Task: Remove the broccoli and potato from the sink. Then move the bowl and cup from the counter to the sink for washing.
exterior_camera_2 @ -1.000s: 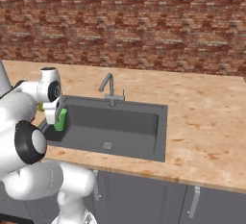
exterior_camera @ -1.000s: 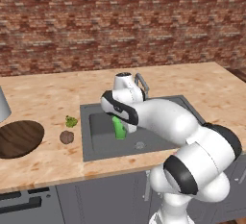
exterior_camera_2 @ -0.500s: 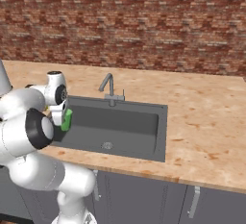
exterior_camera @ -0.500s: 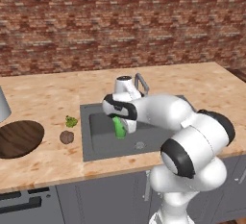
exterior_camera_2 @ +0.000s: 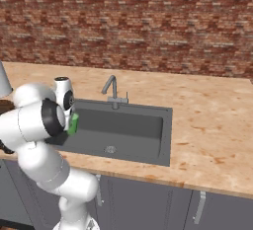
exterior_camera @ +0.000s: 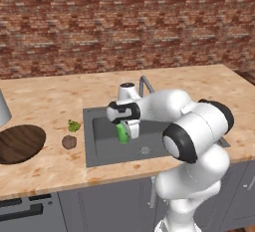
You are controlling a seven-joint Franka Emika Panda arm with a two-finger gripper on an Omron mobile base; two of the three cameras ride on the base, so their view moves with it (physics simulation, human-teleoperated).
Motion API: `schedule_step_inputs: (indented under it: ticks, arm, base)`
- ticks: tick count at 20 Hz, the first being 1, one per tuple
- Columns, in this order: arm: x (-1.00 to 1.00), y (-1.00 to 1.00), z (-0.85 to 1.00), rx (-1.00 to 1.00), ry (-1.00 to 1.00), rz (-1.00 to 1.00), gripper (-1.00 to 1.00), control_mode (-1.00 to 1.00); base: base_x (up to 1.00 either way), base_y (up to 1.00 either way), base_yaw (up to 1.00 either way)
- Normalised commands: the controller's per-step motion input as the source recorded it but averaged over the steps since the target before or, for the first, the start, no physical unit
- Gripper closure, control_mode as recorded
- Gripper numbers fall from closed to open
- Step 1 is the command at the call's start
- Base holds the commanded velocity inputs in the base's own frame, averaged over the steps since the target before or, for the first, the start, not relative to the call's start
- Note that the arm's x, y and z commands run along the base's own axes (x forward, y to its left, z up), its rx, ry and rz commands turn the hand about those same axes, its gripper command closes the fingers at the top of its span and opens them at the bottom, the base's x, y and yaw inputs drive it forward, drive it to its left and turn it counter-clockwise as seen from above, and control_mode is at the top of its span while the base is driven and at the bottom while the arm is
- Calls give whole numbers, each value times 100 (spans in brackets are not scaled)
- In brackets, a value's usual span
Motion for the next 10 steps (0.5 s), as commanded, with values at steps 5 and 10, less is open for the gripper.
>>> schedule_step_inputs:
  ticks: [5,10]
  arm:
    - [29,5,-28,0,-1,3,100,-100]
    - [23,13,-31,0,0,2,100,-100]
  base:
    - [0,0,0]
    - [0,0,0]
